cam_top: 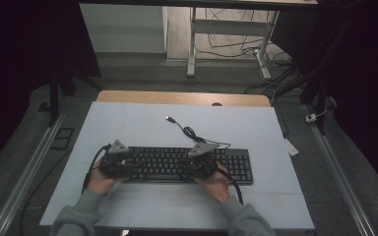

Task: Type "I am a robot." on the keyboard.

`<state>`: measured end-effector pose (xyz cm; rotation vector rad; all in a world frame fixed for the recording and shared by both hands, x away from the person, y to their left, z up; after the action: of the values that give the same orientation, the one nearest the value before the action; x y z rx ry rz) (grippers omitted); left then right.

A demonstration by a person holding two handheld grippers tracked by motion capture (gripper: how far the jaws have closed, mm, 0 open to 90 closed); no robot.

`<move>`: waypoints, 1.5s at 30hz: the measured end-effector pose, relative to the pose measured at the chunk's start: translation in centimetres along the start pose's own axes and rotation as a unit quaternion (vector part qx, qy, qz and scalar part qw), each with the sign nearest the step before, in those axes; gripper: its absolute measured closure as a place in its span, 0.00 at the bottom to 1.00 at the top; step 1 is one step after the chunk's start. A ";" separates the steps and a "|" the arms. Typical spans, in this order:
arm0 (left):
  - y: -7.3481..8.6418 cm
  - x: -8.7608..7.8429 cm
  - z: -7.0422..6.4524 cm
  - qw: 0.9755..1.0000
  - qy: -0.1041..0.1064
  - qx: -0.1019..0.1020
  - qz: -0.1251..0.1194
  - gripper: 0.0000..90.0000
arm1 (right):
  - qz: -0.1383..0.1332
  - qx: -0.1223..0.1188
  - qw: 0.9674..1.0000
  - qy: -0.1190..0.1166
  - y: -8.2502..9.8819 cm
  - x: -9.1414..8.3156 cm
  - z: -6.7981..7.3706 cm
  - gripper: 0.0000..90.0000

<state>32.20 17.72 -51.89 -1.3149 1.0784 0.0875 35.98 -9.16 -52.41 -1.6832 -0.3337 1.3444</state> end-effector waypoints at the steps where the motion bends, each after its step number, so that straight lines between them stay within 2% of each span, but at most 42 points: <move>1: 0.0 0.0 0.0 1.000 0.001 0.000 0.000 0.43 | -0.002 0.004 1.000 0.003 0.2 -0.3 -0.2 0.78; 5: 0.0 0.0 -0.1 1.000 0.002 0.001 -0.001 0.43 | -0.011 0.019 0.999 0.024 1.3 -2.4 -1.2 0.68; 16: 0.0 0.0 0.0 1.000 -0.001 0.001 -0.002 0.43 | -0.015 0.035 0.998 0.049 3.9 -5.6 -2.2 0.62; 19: 0.0 0.0 -0.1 1.000 -0.001 0.003 -0.002 0.43 | -0.015 0.035 0.998 0.054 4.1 -5.8 -2.5 0.61; 24: -0.2 0.1 -0.3 1.000 0.007 0.007 -0.006 0.43 | -0.012 0.028 0.998 0.050 4.0 -5.3 -2.4 0.61; 32: -0.4 -0.1 -0.7 1.000 0.015 0.008 -0.012 0.43 | -0.010 0.028 0.998 0.048 4.1 -5.1 -2.5 0.61; 37: -0.7 0.0 -1.5 0.999 0.027 0.011 -0.015 0.43 | -0.010 0.028 0.998 0.049 4.1 -5.1 -2.5 0.61; 45: -1.3 0.6 -3.1 0.998 0.046 0.032 -0.010 0.43 | -0.006 0.028 0.998 0.048 4.2 -5.0 -2.5 0.61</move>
<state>31.48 14.54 -50.92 -1.2809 1.1373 -0.0229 35.02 -16.09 -52.58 -1.6892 -0.2479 1.2477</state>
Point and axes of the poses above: each handheld gripper's, and its own axes: x roughly forward along the jaws, y roughly out of its underside, z roughly to its left, the point moved 3 cm from there along x, roughly forward along the jaws, and after that the axes turned 2 degrees about y, right-handed, at the moved point
